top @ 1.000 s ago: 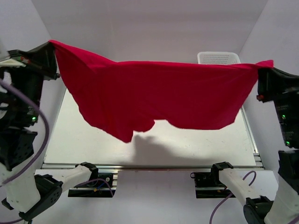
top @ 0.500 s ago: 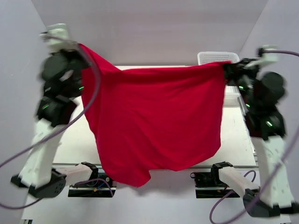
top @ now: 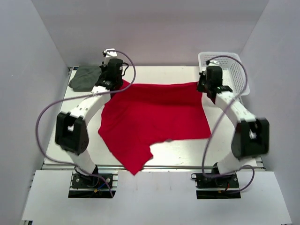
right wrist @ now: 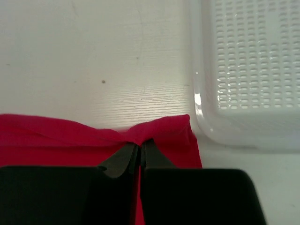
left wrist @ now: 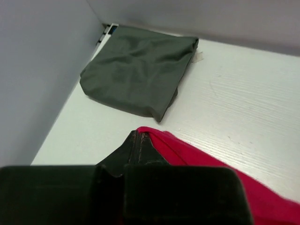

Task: Fold and stack the t-shirts
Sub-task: Flatten out the tshirt

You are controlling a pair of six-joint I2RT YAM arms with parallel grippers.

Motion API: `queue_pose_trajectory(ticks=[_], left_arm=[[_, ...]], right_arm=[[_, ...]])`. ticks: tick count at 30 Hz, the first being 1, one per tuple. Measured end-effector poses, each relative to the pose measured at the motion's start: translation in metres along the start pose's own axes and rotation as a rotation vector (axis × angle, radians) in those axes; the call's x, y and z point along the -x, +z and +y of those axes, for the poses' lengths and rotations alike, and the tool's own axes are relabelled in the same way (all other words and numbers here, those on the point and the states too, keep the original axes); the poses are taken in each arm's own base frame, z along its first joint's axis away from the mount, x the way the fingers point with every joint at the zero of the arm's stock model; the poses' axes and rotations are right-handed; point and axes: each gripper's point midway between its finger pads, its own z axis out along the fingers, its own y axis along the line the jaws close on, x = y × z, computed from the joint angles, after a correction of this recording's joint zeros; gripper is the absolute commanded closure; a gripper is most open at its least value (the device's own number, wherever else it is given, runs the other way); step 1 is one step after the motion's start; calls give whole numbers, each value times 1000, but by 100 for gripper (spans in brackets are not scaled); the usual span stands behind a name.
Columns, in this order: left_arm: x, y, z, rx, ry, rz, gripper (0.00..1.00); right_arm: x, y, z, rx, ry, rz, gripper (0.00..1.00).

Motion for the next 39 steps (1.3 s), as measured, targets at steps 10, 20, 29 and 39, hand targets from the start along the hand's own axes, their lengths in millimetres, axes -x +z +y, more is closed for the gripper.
queue_pose_trajectory(ticks=[10, 20, 29, 39], left_arm=[[-86, 101, -50, 12, 68, 147, 100], [-43, 148, -90, -21, 10, 27, 100], [-50, 197, -108, 31, -15, -35, 0], [-40, 188, -117, -147, -66, 33, 0]], right_arm=[[-64, 120, -16, -101, -18, 217, 100], [10, 170, -1, -91, -13, 40, 100], [30, 216, -6, -130, -73, -57, 20], [69, 178, 41, 86, -189, -107, 10]])
